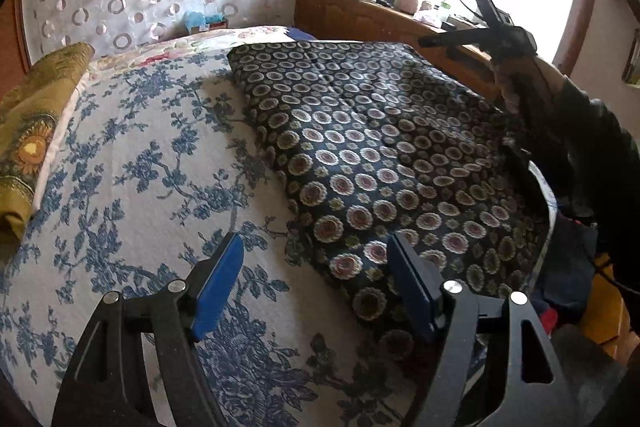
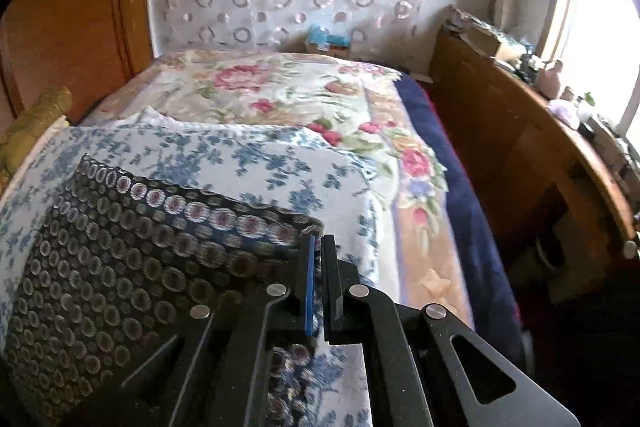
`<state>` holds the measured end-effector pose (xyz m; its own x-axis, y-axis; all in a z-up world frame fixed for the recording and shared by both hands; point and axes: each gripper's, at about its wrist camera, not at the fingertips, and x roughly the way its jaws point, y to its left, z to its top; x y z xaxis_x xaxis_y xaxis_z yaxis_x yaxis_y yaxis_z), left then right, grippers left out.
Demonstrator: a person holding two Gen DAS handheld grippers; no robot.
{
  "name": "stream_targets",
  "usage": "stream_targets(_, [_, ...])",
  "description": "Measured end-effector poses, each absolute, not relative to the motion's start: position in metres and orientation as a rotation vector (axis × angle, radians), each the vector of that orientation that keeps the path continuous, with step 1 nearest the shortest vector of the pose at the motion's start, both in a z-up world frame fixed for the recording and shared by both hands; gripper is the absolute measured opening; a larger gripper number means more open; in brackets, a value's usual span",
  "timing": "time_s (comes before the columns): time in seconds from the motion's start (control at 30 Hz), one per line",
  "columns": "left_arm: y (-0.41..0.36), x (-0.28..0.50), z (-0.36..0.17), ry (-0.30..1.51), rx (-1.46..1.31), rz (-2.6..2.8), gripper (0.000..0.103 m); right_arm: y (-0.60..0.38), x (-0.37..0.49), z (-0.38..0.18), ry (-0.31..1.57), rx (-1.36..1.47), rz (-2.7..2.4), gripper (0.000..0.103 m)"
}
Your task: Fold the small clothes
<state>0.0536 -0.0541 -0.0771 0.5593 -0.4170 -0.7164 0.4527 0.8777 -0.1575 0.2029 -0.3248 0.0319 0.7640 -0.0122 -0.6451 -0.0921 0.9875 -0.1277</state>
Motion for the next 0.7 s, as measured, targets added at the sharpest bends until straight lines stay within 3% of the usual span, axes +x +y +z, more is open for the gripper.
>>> stream_targets(0.1, [-0.054,0.052,-0.077,0.847,0.039,-0.525,0.061,-0.318,0.185,0.035,0.693,-0.163,0.053,0.022])
stream_targets(0.17, [-0.054,0.049,-0.078,0.861,0.031,-0.541,0.057,-0.312,0.168,0.034,0.692,-0.173,0.051,0.045])
stream_targets(0.53, [-0.055,0.03,-0.079,0.891,0.046,-0.587,0.045,-0.279,0.034,0.027,0.667,-0.197,0.18,0.058])
stream_targets(0.7, [-0.058,0.026,-0.081,0.905,0.06,-0.601,0.044,-0.27,0.006,0.027,0.669,-0.178,0.225,0.058])
